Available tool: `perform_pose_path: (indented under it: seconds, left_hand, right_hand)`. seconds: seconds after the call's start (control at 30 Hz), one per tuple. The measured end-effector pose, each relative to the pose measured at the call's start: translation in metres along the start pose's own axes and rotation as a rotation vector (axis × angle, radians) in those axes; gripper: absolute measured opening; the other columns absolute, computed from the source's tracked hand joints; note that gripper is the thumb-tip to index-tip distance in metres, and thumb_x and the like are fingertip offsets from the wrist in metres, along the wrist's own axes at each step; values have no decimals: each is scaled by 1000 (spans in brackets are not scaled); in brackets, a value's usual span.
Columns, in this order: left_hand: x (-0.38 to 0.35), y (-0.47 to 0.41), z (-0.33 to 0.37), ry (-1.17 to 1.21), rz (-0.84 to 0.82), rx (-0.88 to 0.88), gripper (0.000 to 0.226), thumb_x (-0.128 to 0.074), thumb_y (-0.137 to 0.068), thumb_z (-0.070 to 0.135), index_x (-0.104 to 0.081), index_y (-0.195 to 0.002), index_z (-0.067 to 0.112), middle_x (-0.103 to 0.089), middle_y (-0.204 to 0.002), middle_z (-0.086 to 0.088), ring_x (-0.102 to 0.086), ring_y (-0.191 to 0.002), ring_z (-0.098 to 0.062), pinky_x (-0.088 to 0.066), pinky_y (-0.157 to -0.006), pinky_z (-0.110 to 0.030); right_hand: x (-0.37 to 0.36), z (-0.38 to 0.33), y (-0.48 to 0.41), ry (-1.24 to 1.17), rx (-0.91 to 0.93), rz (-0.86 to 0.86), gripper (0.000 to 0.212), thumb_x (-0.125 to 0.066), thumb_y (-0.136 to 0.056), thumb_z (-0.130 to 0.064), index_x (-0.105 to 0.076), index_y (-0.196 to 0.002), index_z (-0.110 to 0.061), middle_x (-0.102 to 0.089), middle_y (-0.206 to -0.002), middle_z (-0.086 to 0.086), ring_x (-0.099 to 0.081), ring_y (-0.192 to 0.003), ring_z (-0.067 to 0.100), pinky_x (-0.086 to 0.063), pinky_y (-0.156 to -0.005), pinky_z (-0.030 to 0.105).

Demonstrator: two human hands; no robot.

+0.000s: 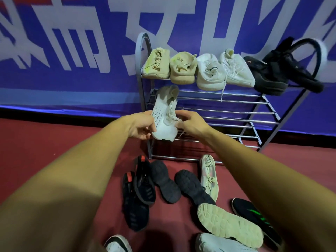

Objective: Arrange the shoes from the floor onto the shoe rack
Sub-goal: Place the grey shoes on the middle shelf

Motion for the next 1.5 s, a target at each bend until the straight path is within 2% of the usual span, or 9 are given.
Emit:
perform_pose_path:
  seconds: [0.07, 0.17, 0.33, 0.53, 0.67, 0.8, 1.0, 1.23, 1.5]
  left_hand:
    - [0, -7, 3, 66, 25, -15, 62, -40, -83, -17, -58, -113, 34, -60, -111, -6, -49, -79, -18, -39, -55, -24]
    - [-3, -20, 8, 131, 68, -51, 60, -38, -83, -18, -58, -102, 35, -60, -112, -5, -49, -81, -18, -38, -55, -25]
    - [-4, -45, 7, 172, 139, -75, 75, -39, -86, -17, -46, -127, 46, -63, -101, 2, -51, -75, -15, -40, -55, -25]
    - [-4, -65, 9, 195, 112, -44, 68, -51, -81, -10, -42, -123, 43, -58, -89, -5, -49, -62, -12, -40, -54, -26]
    - [0, -81, 9, 197, 196, -46, 54, -56, -77, -5, -36, -121, 20, -48, -73, -5, -40, -54, -10, -36, -49, -23]
    - [7, -87, 5, 149, 221, -36, 56, -56, -83, 8, -35, -132, 25, -52, -80, -4, -49, -66, -13, -37, -50, -23]
    - [8, -95, 5, 137, 254, -64, 60, -55, -88, 17, -38, -144, 32, -52, -78, 2, -57, -65, -10, -39, -46, -22]
    - [7, -89, 4, 113, 264, -71, 39, -55, -92, 25, -50, -131, 25, -62, -92, -3, -57, -65, -11, -38, -49, -22]
    - [-12, -52, -9, -138, 231, -54, 9, -52, -95, 19, -49, -96, 28, -58, -78, -4, -52, -57, -13, -29, -48, -22]
  right_hand:
    - [3, 0, -5, -26, -16, -24, 44, -69, -80, -6, -66, -123, -16, -70, -87, -8, -63, -80, 10, -51, -83, 26]
    - [10, 9, -14, 1, -93, -29, 32, -71, -85, -11, -64, -116, -9, -67, -84, -1, -60, -74, 15, -47, -71, 29]
    - [2, 20, -28, -228, -278, -172, 27, -64, -91, -3, -55, -116, -10, -66, -84, 11, -59, -58, 14, -41, -52, 25]
    - [-11, 31, -54, -396, -330, -60, 31, -56, -88, 8, -58, -116, -6, -60, -70, 9, -53, -51, 11, -34, -44, 22]
    - [-20, 33, -67, -432, -366, 26, 34, -58, -86, 3, -53, -117, -9, -61, -72, 10, -52, -59, 14, -33, -46, 23]
    - [-33, 34, -79, -433, -347, 91, 58, -62, -82, -1, -41, -136, -8, -68, -106, 17, -58, -79, 19, -40, -58, 27]
    - [-42, 36, -94, -463, -318, 163, 32, -65, -92, -17, -43, -116, -13, -66, -107, 11, -64, -98, 21, -51, -82, 35]
    - [-39, 35, -87, -474, -291, 110, 26, -62, -97, -22, -48, -116, -11, -67, -113, 11, -59, -68, 12, -41, -41, 16]
    - [-15, 45, -35, -172, -237, -3, 36, -61, -96, -9, -54, -131, -1, -67, -106, 21, -59, -66, 12, -42, -39, 13]
Point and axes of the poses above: each hand's wrist, its own y-axis away from the middle knuckle, its own x-axis out of the back of the hand, z = x × y, the point moved 2 cm from there along -y, towards the middle knuckle
